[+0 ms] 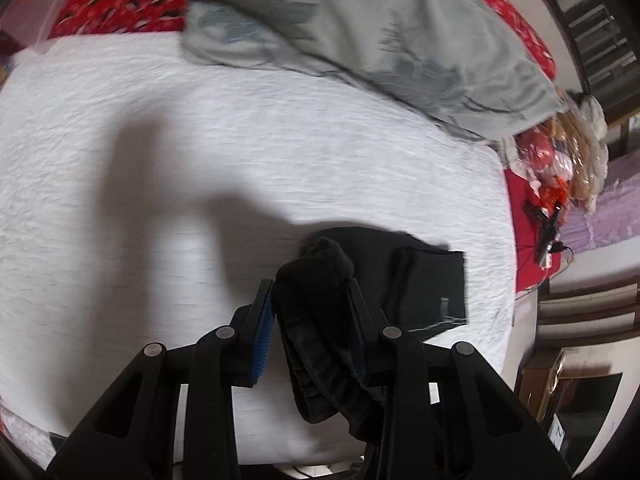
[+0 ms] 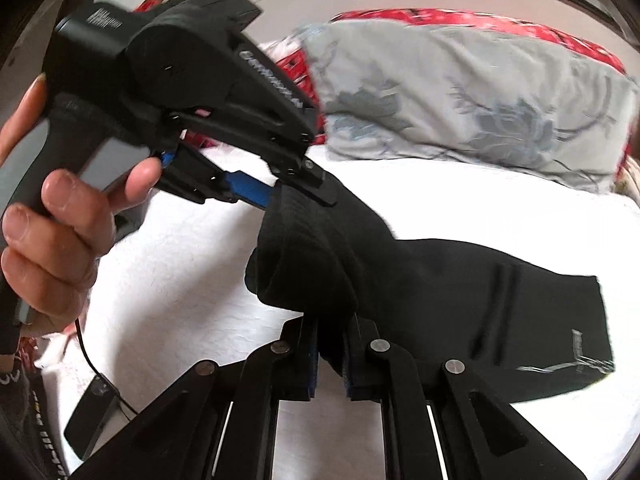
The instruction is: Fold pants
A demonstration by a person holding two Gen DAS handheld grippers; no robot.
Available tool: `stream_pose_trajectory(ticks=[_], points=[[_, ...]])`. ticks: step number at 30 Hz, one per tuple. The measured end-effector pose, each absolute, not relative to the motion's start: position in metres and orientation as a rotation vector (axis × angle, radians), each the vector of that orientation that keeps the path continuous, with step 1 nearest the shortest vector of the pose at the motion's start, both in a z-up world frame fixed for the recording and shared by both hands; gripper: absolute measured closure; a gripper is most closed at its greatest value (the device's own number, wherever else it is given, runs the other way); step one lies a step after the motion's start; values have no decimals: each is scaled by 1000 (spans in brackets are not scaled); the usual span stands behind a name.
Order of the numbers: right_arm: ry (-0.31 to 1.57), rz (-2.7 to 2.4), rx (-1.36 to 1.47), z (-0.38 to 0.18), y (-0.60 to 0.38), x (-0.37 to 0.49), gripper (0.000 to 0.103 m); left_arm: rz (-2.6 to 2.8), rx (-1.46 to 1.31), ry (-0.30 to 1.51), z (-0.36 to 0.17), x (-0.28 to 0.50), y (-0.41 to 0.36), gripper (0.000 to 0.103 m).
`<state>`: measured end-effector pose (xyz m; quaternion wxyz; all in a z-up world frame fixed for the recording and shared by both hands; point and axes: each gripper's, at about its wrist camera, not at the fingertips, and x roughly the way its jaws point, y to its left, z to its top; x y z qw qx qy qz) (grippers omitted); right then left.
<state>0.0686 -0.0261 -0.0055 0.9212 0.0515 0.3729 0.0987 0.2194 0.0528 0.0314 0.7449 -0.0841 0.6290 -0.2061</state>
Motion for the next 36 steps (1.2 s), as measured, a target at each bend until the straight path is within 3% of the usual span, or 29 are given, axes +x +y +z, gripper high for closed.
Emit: stream_pose_trajectory(ticks=[8, 16, 17, 24, 26, 28, 30, 32, 36], points=[[783, 108, 317, -5, -134, 48, 95, -512, -83, 1421, 15, 209, -79, 72], [883, 16, 603, -52, -247, 40, 94, -503, 119, 1482, -31, 196, -188, 72], [901, 21, 645, -59, -257, 40, 91, -511, 133, 1486, -31, 194, -193, 72], [959, 127, 816, -75, -292, 37, 82, -568, -15, 1455, 8, 205, -160, 70], [949, 161, 822, -67, -302, 32, 81, -540, -64, 1380, 25, 208, -125, 63], [919, 161, 813, -58, -313, 25, 77, -480, -88, 1304, 30, 211, -89, 47], [855, 129, 819, -44, -327, 20, 56, -431, -135, 1289, 22, 212, -60, 47], [831, 96, 807, -36, -333, 28, 42, -419, -238, 1347, 1, 214, -39, 47], [872, 122, 755, -33, -326, 65, 42, -412, -285, 1406, -28, 210, -33, 47]])
